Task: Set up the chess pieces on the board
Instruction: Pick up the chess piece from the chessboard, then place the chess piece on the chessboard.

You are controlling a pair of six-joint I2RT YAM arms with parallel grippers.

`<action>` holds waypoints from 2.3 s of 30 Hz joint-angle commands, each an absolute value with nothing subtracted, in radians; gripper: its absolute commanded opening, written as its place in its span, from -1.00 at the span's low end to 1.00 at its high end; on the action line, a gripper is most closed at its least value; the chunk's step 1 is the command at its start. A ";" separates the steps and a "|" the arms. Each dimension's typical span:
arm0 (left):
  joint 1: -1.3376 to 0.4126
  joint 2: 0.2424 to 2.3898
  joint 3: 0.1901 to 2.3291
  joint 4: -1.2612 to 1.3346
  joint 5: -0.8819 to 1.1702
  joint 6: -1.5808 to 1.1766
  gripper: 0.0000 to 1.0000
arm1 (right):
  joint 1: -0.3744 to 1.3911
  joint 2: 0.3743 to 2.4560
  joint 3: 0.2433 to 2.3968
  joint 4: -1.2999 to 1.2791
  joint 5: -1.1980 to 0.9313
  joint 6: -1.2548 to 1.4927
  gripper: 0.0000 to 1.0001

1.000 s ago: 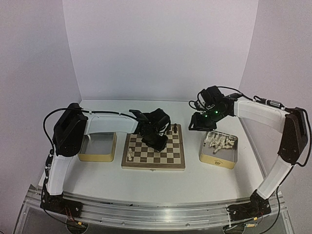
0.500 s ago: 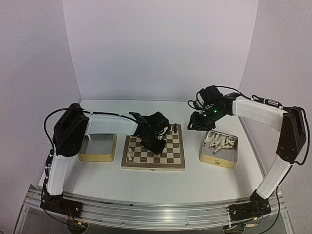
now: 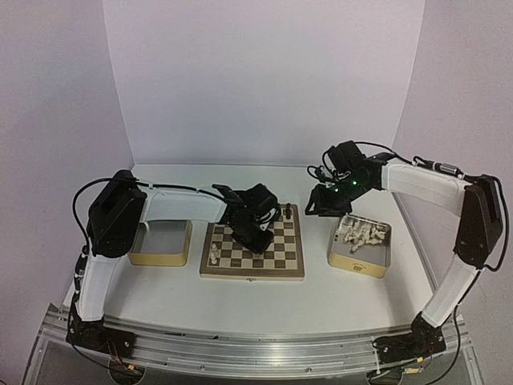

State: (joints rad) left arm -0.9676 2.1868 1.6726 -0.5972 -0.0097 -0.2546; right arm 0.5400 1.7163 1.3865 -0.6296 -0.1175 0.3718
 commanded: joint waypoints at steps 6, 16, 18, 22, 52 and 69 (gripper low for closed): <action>-0.942 2.147 1.654 -0.577 0.140 -0.193 -1.00 | 0.539 1.796 1.409 -0.632 -0.389 0.468 -0.11; -0.922 2.089 1.622 -0.578 0.229 -0.178 -1.00 | 0.510 1.882 1.450 -0.631 -0.532 0.650 -0.12; -0.915 2.074 1.611 -0.571 0.245 -0.179 -1.00 | 0.498 1.898 1.455 -0.630 -0.554 0.685 -0.12; -0.905 2.055 1.602 -0.567 0.262 -0.181 -1.00 | 0.488 1.959 1.478 -0.629 -0.625 0.749 -0.13; -0.841 2.002 1.638 -0.532 0.397 -0.214 -1.00 | 0.506 2.147 1.589 -0.537 -0.924 0.797 -0.12; -0.834 2.005 1.665 -0.527 0.431 -0.220 -1.00 | 0.540 2.187 1.629 -0.533 -0.957 0.788 -0.17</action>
